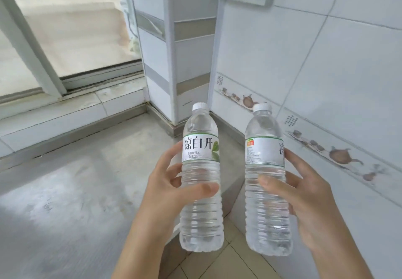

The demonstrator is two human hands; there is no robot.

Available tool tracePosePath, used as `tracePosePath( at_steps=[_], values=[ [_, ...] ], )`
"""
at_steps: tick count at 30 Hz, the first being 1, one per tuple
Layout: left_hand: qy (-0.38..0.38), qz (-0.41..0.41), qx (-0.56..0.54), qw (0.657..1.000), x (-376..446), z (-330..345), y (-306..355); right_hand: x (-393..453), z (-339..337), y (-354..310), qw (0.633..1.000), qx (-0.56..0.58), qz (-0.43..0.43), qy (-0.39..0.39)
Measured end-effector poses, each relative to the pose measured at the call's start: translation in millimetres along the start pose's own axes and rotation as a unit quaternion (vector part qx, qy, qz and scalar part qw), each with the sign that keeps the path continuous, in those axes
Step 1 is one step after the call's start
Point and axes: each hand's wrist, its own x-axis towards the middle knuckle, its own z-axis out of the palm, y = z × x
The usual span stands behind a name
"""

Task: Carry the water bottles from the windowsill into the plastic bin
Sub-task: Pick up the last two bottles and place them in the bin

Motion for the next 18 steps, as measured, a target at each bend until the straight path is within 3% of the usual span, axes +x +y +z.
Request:
tracePosePath(
  at_steps=[7, 13, 18],
  values=[
    [-0.208, 0.016, 0.026, 0.978, 22.1, 74.2, 21.0, -55.2, -56.3, -17.4, 0.981, 0.06, -0.041, 0.177],
    [-0.361, -0.004, 0.025, 0.932, 32.8, 134.0, 23.9, -99.8, -79.6, -21.7, 0.939, 0.068, -0.06, 0.332],
    [-0.451, -0.035, 0.027, 0.891, 12.4, 186.4, 12.7, -148.9, -101.5, -17.5, 0.903, 0.094, -0.082, 0.412]
  ],
)
